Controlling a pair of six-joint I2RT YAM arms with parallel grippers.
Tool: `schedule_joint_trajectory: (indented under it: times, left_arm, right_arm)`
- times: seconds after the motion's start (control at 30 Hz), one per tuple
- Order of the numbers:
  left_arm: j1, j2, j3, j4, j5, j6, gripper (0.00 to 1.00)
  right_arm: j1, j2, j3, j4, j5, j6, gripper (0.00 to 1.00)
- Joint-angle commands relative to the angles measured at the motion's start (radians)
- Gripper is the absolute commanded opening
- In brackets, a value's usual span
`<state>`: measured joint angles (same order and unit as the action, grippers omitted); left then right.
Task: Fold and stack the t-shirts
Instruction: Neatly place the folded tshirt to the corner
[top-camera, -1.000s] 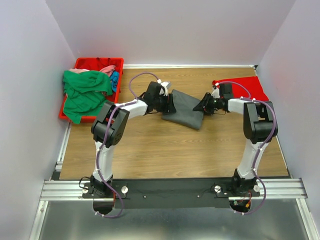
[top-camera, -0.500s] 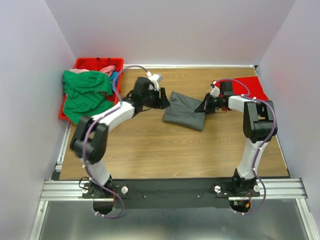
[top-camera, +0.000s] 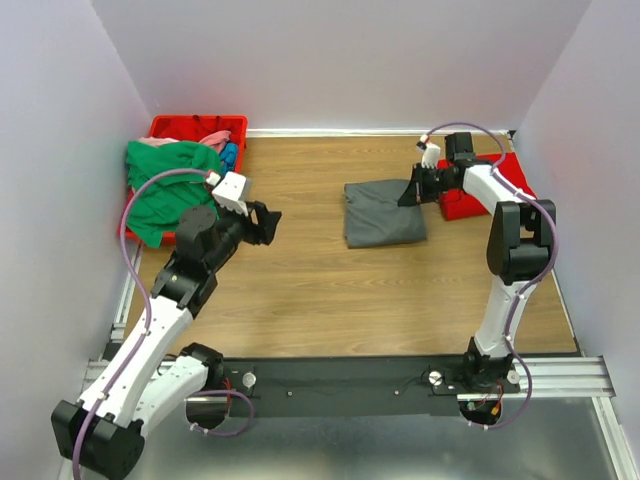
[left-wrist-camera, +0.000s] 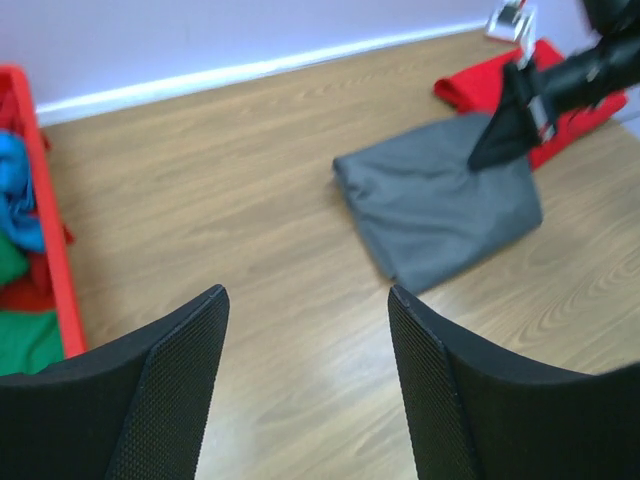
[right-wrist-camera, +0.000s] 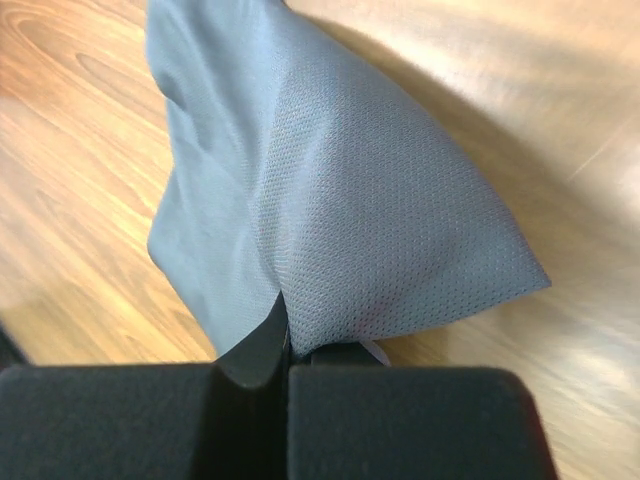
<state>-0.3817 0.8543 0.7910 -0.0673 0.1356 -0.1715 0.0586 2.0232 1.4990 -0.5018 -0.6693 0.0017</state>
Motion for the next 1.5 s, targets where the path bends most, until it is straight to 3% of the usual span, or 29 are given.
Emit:
schedule_joint_trajectory:
  times: [0.0,0.37,1.47]
  left_arm:
    - [0.000,-0.110,-0.096,0.000,-0.073,0.015,0.74]
    - [-0.003,-0.155,-0.107,0.012,-0.100,0.024,0.75]
    - [-0.002,-0.170,-0.108,0.008,-0.114,0.021,0.74]
  right_arm:
    - [-0.006,0.017,0.102,-0.148,0.079,-0.152,0.00]
    - [-0.009,-0.007,0.208,-0.305,0.192,-0.356,0.00]
    - [-0.054,-0.063,0.375,-0.359,0.427,-0.468,0.00]
